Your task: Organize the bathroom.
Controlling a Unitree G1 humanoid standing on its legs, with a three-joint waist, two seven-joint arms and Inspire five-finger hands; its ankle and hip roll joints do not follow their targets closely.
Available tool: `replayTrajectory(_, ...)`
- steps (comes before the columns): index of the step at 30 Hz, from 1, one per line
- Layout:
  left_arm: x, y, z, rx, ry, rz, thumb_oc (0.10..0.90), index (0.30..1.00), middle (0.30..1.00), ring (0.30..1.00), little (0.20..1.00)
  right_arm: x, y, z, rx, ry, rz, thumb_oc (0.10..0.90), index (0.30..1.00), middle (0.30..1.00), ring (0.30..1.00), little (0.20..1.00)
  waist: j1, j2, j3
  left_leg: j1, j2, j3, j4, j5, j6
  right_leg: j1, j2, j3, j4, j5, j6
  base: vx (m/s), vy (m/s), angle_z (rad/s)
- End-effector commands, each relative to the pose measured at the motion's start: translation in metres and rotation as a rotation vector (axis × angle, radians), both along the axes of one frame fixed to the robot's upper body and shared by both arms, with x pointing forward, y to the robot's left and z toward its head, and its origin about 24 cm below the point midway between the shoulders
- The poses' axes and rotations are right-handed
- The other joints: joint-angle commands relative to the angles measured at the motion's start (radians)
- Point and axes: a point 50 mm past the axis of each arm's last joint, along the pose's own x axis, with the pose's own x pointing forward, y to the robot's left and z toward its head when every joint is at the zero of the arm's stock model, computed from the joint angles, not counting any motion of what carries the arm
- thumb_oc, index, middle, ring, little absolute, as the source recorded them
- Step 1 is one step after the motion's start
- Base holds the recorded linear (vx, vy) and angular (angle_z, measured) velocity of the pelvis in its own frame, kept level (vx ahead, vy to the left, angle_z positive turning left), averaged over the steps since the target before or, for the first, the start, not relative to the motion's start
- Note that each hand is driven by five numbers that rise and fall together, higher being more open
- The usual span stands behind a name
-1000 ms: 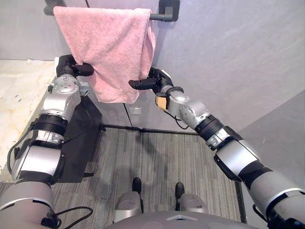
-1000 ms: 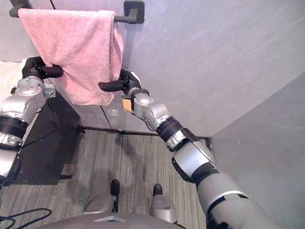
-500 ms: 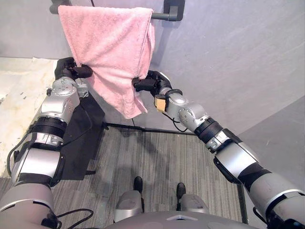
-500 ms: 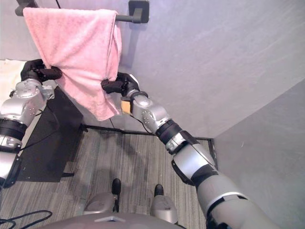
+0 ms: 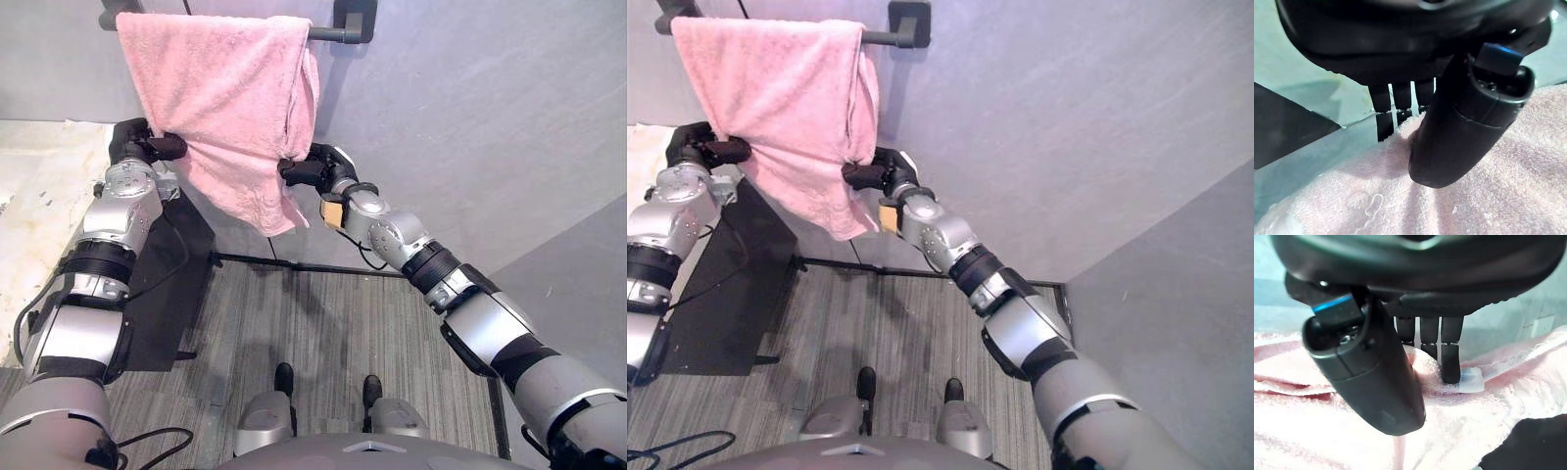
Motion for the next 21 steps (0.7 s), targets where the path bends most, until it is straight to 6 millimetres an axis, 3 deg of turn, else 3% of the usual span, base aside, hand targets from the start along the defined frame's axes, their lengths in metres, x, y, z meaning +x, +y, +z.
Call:
replayTrajectory(1,-0.023,0.041,0.007,0.061,-0.106,0.210,0.400,0.300,0.300,0.300,0.300,0.008,-0.005,0.040,0.026,-0.181,-0.051,0.400,0.300,0.300,0.300,0.300,0.035,0.065,-0.133,0.045,0.125,0.079,0.079,-0.089,-0.050,-0.091,-0.090,0.044,0.110,-0.067,0.064,0.00,0.000,0.00)
replayTrajectory(6,-0.032,0.061,0.009,0.074,-0.105,0.266,0.400,0.300,0.300,0.300,0.300,0.015,-0.020,0.045,-0.036,-0.195,-0.091,0.400,0.300,0.300,0.300,0.300,0.040,0.066,-0.129,0.044,0.126,0.084,0.085,-0.090,-0.051,-0.090,-0.093,0.035,0.112,-0.067,0.063,0.00,0.000,0.00)
replayTrajectory(21,-0.039,0.071,0.006,0.085,-0.084,0.272,0.400,0.300,0.300,0.300,0.300,0.025,-0.047,0.042,-0.134,-0.178,-0.149,0.400,0.300,0.300,0.300,0.300,0.034,0.062,-0.129,0.046,0.132,0.097,0.083,-0.089,-0.055,-0.092,-0.087,0.034,0.110,-0.069,0.059,0.00,0.000,0.00)
